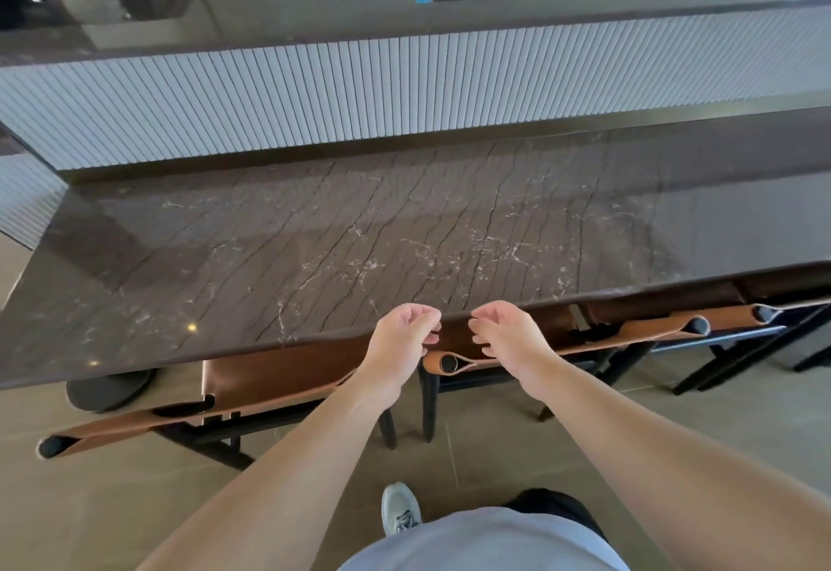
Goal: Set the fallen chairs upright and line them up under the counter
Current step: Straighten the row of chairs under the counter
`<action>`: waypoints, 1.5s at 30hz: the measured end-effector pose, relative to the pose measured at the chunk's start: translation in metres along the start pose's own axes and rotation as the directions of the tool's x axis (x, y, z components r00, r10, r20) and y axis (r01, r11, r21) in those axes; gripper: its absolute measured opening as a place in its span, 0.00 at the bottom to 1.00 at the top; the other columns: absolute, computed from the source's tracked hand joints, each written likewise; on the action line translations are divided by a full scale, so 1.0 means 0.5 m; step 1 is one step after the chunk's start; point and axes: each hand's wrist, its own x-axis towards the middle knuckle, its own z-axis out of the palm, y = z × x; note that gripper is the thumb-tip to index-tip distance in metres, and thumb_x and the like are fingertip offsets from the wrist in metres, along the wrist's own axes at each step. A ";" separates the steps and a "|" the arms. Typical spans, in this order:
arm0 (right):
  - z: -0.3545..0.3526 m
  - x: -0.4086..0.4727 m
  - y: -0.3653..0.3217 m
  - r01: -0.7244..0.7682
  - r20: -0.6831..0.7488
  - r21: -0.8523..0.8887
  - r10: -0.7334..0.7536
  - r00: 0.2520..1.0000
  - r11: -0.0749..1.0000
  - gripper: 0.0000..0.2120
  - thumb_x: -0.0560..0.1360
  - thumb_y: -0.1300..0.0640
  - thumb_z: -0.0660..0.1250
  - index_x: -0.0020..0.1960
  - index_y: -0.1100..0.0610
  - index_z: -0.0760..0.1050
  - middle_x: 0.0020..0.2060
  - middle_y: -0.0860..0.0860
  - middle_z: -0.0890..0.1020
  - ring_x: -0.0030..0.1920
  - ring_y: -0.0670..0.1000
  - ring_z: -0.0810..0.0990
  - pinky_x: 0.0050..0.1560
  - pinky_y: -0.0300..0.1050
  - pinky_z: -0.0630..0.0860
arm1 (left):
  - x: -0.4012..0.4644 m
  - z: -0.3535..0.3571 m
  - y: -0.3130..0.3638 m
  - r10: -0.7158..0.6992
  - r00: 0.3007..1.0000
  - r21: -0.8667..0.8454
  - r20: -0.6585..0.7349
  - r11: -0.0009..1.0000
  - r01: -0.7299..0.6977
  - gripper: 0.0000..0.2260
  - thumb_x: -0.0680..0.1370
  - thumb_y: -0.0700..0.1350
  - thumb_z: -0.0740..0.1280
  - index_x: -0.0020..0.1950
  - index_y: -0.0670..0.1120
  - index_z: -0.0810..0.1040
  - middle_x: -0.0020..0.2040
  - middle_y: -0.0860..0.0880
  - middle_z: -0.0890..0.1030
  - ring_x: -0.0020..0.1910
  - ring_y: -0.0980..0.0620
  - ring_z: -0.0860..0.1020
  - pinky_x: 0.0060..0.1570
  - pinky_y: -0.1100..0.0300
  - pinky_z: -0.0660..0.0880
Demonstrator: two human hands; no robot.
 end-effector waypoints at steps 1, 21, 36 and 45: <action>-0.017 0.002 0.005 -0.019 -0.011 0.054 0.020 1.000 0.998 0.04 0.77 0.54 0.68 0.51 0.47 0.77 0.47 0.48 0.83 0.49 0.49 0.83 0.51 0.47 0.81 | -0.002 0.013 0.003 0.001 1.000 0.004 -0.009 1.000 0.000 0.06 0.79 0.53 0.66 0.51 0.54 0.81 0.45 0.57 0.85 0.47 0.58 0.82 0.47 0.60 0.75; -0.594 -0.050 0.180 -0.081 -0.011 0.329 0.090 0.996 0.941 0.05 0.78 0.57 0.66 0.52 0.51 0.79 0.49 0.54 0.85 0.50 0.52 0.84 0.53 0.49 0.81 | -0.090 0.589 0.077 -0.071 0.992 -0.124 -0.101 0.991 0.058 0.07 0.77 0.51 0.67 0.51 0.51 0.82 0.44 0.53 0.86 0.45 0.55 0.84 0.50 0.56 0.78; -0.711 -0.076 0.200 -0.116 0.023 0.412 0.117 0.993 0.904 0.06 0.80 0.56 0.66 0.54 0.54 0.79 0.49 0.54 0.85 0.50 0.52 0.84 0.56 0.51 0.81 | -0.125 0.702 0.103 -0.174 0.966 -0.224 -0.192 0.966 0.129 0.07 0.78 0.46 0.65 0.50 0.49 0.83 0.43 0.49 0.86 0.45 0.51 0.85 0.46 0.56 0.78; -0.746 -0.065 0.177 -0.105 -0.047 0.314 0.126 0.991 0.944 0.05 0.80 0.57 0.64 0.54 0.54 0.78 0.50 0.54 0.84 0.51 0.53 0.83 0.54 0.49 0.80 | -0.088 0.735 0.122 -0.138 0.989 -0.217 -0.058 0.968 0.122 0.07 0.79 0.47 0.65 0.52 0.50 0.82 0.43 0.52 0.86 0.48 0.51 0.84 0.52 0.54 0.79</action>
